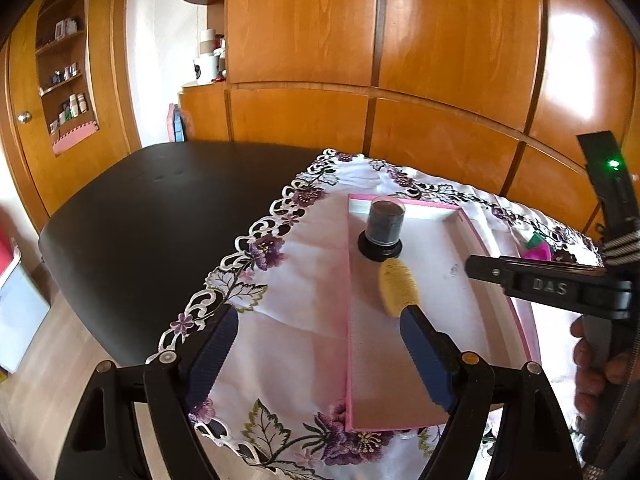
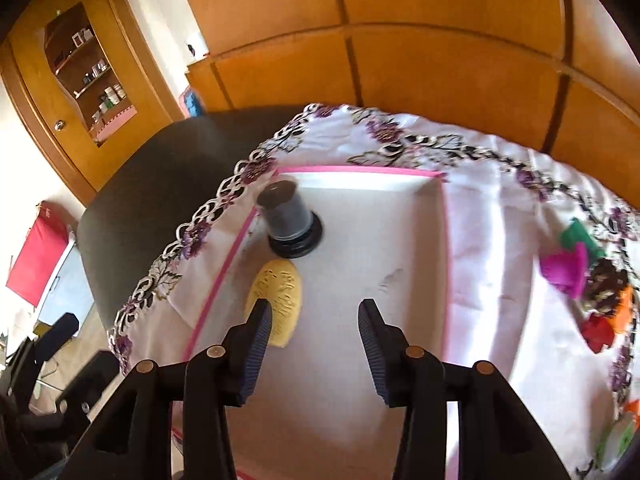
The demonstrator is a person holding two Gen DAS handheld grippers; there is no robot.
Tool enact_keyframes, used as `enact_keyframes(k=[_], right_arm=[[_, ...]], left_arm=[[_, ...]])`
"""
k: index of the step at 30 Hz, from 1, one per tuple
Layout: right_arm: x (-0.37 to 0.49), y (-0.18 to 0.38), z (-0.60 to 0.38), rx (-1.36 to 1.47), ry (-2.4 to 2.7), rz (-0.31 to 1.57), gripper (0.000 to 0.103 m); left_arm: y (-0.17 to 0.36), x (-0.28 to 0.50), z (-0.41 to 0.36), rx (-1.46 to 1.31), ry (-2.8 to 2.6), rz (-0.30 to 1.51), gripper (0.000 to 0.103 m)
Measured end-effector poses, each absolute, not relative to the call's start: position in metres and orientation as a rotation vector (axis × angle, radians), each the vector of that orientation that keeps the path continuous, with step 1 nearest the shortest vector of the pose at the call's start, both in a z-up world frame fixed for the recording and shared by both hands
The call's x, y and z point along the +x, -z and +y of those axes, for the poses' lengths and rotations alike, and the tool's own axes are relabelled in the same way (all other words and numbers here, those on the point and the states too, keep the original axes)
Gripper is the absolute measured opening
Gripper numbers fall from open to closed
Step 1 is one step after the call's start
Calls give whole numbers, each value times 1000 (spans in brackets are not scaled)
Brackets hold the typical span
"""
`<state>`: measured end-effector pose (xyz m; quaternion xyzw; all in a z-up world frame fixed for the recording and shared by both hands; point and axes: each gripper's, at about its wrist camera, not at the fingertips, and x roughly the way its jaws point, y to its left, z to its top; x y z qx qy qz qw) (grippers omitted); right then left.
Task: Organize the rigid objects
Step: 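Carry the yellow oval into the tray beside the cup and release it, then move the left tool to the magenta suction cup and grasp it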
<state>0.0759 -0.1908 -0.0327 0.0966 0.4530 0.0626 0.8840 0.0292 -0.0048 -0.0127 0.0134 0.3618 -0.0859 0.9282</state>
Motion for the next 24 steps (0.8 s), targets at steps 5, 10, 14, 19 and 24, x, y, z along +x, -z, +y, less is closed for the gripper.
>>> enact_keyframes(k=[5, 10, 14, 19, 24], right_arm=[[57, 26, -212, 198, -92, 915, 45], [40, 21, -237, 199, -53, 894, 45], [29, 19, -260, 194, -13, 882, 45], [12, 17, -309, 201, 84, 870, 45], [-5, 14, -368, 219, 214, 859, 45]], left_arm=[[8, 25, -14, 51, 190, 730, 84], [6, 21, -23, 76, 207, 726, 84], [6, 18, -34, 97, 227, 728, 84], [6, 15, -51, 131, 264, 731, 84], [6, 11, -76, 178, 316, 729, 84]])
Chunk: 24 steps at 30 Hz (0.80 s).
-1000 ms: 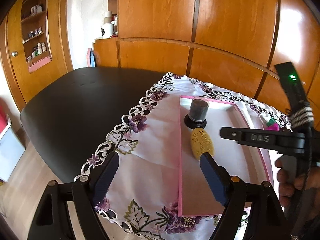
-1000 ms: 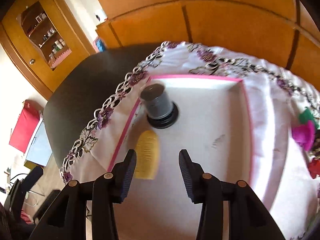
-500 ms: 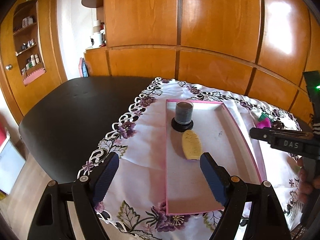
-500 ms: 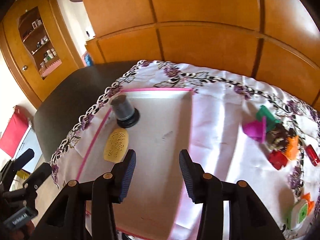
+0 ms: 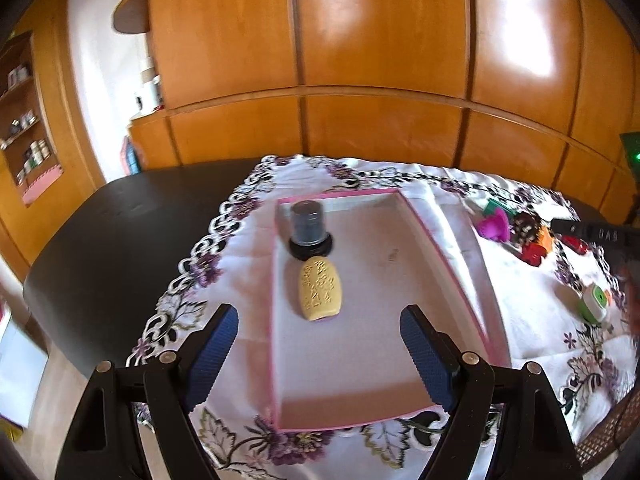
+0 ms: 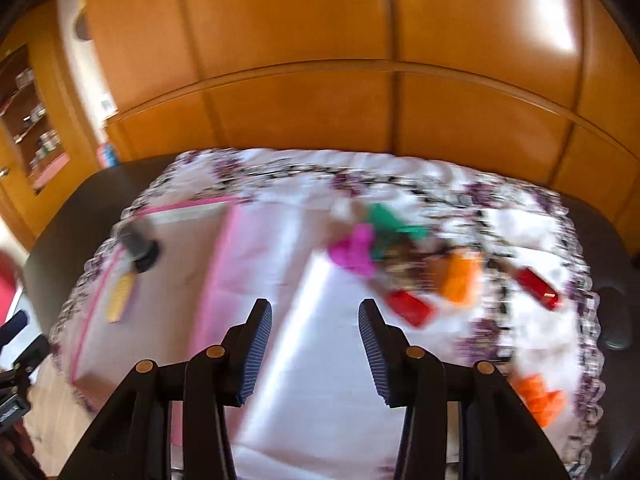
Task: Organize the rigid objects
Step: 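Move the left tool to the magenta suction cup and grasp it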
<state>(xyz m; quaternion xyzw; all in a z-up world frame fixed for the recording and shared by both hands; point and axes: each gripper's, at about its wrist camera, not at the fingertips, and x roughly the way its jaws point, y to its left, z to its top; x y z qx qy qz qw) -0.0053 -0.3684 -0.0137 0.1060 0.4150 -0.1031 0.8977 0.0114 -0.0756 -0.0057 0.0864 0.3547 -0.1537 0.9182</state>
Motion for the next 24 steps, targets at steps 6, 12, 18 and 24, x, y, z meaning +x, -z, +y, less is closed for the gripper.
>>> enact_keyframes(k=[6, 12, 18, 24], right_arm=[[-28, 20, -449, 271, 408, 834, 46], [-50, 55, -521, 469, 583, 854, 46], [-62, 56, -544, 617, 562, 803, 46], [-57, 57, -539, 613, 536, 815, 46]], left_arm=[[5, 12, -109, 231, 381, 734, 84], [9, 17, -148, 274, 466, 771, 84], [11, 31, -193, 265, 554, 822, 83], [15, 55, -245, 249, 640, 860, 81]])
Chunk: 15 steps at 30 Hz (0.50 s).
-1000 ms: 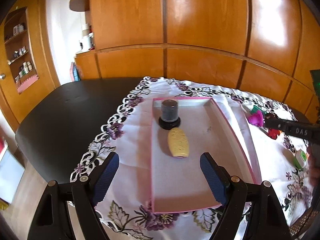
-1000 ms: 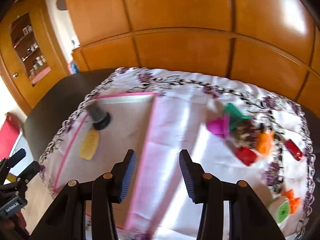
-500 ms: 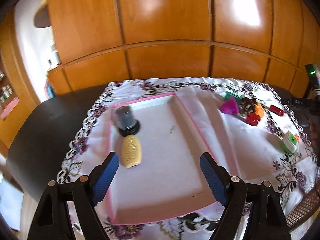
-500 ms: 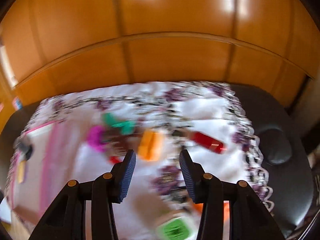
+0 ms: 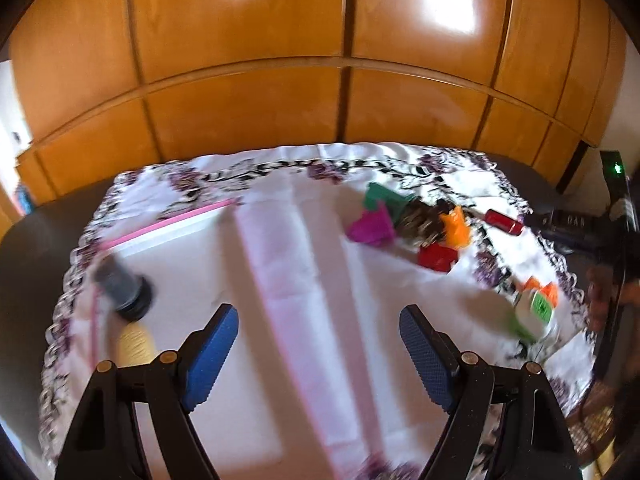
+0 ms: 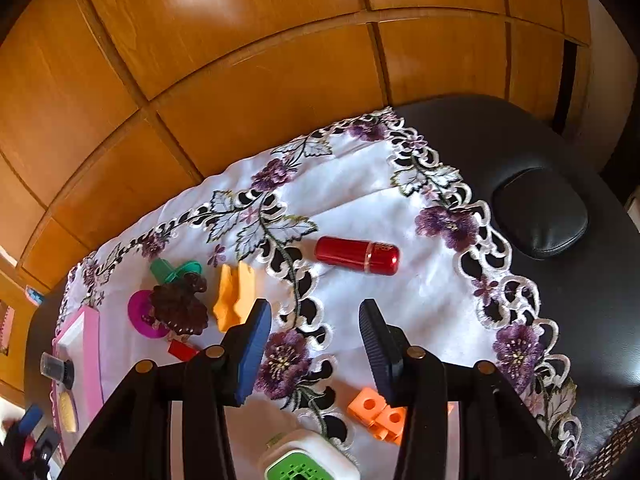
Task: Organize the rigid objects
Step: 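Move the left tool to the magenta suction cup and grasp it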
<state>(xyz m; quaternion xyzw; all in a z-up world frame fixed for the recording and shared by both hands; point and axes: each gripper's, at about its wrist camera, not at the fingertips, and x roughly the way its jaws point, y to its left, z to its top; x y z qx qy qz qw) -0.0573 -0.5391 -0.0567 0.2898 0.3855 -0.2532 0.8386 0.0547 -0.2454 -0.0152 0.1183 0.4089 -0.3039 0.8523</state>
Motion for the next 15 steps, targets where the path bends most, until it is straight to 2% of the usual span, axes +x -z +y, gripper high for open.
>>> enact_keyframes(k=[4, 7, 15], right_arm=[[-58, 56, -536, 623, 514, 814, 46], [-58, 58, -539, 646, 505, 814, 47], [-57, 62, -543, 694, 479, 819, 48]], left_arm=[[27, 67, -285, 384, 682, 816, 66], [45, 84, -309, 440, 750, 864, 58], [83, 122, -356, 610, 822, 861, 58]])
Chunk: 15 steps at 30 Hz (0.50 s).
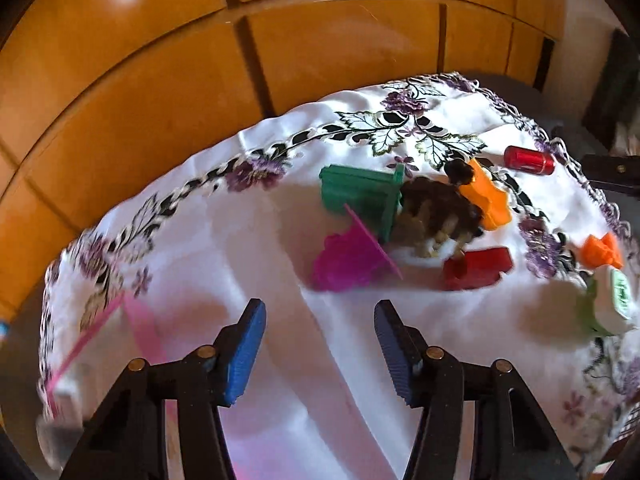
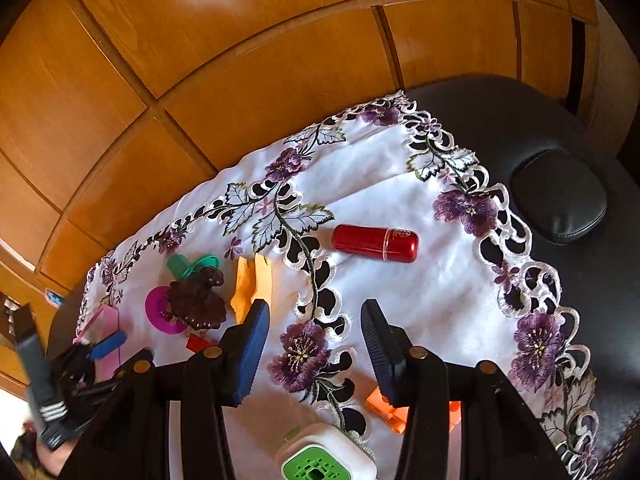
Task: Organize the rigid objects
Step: 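Move the left tool to the magenta suction cup and grasp it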
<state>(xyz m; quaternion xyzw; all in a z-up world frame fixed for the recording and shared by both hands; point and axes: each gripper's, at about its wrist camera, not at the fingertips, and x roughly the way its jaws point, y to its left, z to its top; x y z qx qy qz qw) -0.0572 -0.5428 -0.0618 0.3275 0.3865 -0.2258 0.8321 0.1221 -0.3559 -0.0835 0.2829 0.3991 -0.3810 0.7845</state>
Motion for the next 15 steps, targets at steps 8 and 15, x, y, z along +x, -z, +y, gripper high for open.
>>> enact_keyframes(k=[8, 15], right_arm=[[-52, 66, -541, 698, 454, 843, 49], [-53, 67, -543, 702, 468, 845, 49]], left_arm=[[98, 139, -393, 666, 937, 836, 58], [102, 124, -396, 645, 984, 909, 37]])
